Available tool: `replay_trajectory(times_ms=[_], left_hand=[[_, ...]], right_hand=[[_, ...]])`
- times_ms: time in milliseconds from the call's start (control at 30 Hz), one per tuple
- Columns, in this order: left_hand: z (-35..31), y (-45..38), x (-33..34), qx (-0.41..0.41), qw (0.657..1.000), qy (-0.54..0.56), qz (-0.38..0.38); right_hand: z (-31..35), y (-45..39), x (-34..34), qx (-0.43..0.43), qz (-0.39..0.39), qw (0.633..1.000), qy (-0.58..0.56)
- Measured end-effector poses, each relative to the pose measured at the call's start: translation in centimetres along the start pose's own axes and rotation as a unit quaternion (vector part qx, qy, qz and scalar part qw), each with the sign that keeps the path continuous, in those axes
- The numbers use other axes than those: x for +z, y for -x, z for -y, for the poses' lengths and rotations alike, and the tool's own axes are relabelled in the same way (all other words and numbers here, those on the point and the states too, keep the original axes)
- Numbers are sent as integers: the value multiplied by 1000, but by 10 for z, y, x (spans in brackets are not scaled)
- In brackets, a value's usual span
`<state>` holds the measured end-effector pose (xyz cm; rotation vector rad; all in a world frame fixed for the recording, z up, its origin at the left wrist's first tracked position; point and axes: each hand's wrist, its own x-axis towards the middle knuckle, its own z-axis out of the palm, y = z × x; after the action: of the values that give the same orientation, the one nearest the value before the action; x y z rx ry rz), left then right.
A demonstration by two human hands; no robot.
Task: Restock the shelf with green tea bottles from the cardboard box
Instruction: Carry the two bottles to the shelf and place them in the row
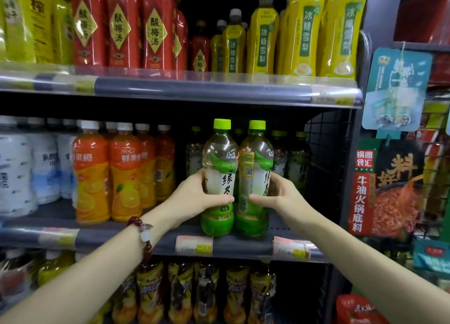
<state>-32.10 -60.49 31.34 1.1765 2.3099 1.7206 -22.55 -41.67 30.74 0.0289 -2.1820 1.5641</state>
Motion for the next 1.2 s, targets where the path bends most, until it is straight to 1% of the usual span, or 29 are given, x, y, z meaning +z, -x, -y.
replay_trajectory(times_ms=[100,167,400,467,567,667,800,933,1100,1200], left_hand=[[-3,-5,-5,-4,999,8,-36],[-2,-8,-11,-6,999,10,-52],[22,-13,-43,-30,994,25,-101],[32,-15,-52,-47,993,32,-100],[41,-17,-65,-71,994,48,-71],[48,-18,-69,-68,994,65,-55],[59,-19,-65,-46,993,73,-83],[61,-23,-66,-30,993,59,-99],[64,-33,-68,-54,989,78,-117],[66,-35,-72,-72,988,86,-110]], right_hand=[[4,-5,9,-1,-51,999,17],[5,-10,20,-7,-72,997,24],[6,-36,68,-16,-108,992,56],[3,-41,81,-14,-111,992,61],[-4,-46,97,-8,-116,990,77],[-9,-47,99,-6,-123,990,74],[-12,-46,93,1,-98,990,102],[-14,-49,96,-3,-112,988,109],[-10,-57,109,-6,-132,985,108],[-9,-61,113,1,-136,985,108]])
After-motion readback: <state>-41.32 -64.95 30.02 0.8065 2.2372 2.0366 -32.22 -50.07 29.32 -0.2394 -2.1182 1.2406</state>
